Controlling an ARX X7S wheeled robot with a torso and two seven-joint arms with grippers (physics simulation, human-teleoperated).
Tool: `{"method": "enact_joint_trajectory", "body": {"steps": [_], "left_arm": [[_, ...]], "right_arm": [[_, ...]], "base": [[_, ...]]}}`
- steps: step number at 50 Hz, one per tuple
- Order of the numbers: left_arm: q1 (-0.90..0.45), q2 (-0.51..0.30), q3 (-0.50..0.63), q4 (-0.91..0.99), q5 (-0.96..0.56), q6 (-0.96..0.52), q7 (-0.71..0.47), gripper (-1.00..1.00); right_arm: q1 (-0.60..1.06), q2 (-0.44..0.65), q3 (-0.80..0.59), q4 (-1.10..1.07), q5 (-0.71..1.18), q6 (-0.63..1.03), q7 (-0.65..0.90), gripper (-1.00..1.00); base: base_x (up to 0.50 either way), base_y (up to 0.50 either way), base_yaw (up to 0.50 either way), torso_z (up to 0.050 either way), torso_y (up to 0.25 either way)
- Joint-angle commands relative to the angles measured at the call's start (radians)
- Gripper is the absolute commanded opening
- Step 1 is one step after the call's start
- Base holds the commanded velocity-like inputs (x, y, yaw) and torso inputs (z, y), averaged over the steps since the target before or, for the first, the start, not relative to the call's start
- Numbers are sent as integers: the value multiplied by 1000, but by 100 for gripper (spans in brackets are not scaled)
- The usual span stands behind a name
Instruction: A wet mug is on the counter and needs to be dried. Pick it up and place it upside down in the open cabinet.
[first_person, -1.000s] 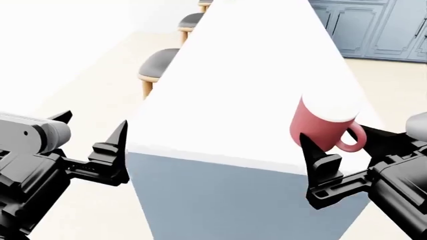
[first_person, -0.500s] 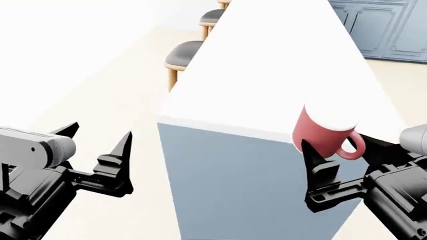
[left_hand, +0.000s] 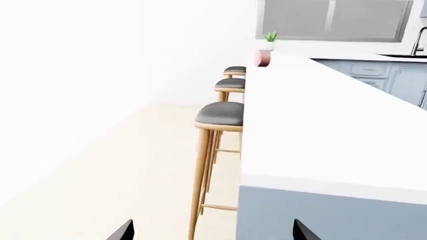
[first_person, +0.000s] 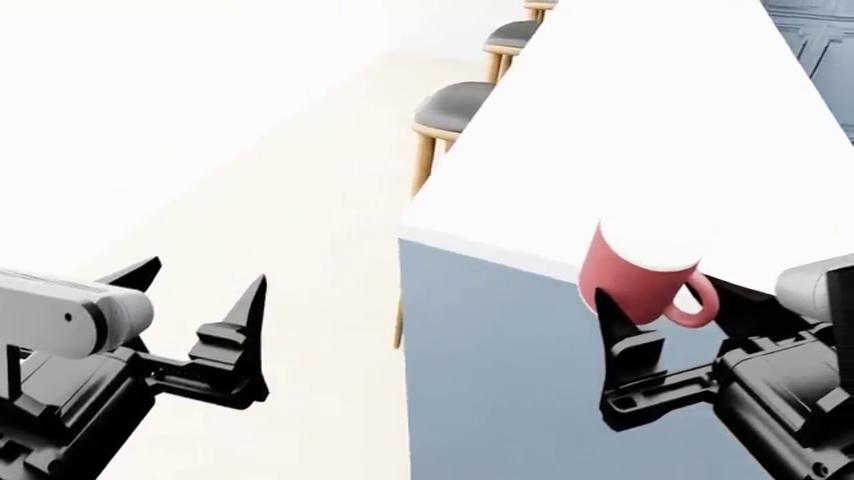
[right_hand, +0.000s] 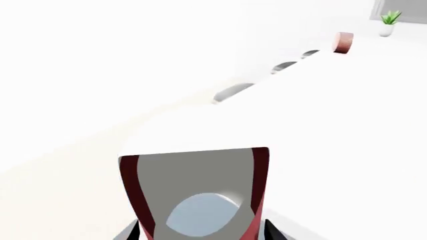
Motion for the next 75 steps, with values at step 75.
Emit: {"method": "enact_joint_trajectory", "body": {"steps": [75], "left_arm": [[149, 5, 69, 31, 190, 100, -110, 100]], "right_arm": [[-299, -122, 151, -139, -270, -65, -102, -100]], "base": [[35, 37, 500, 0, 0]]}}
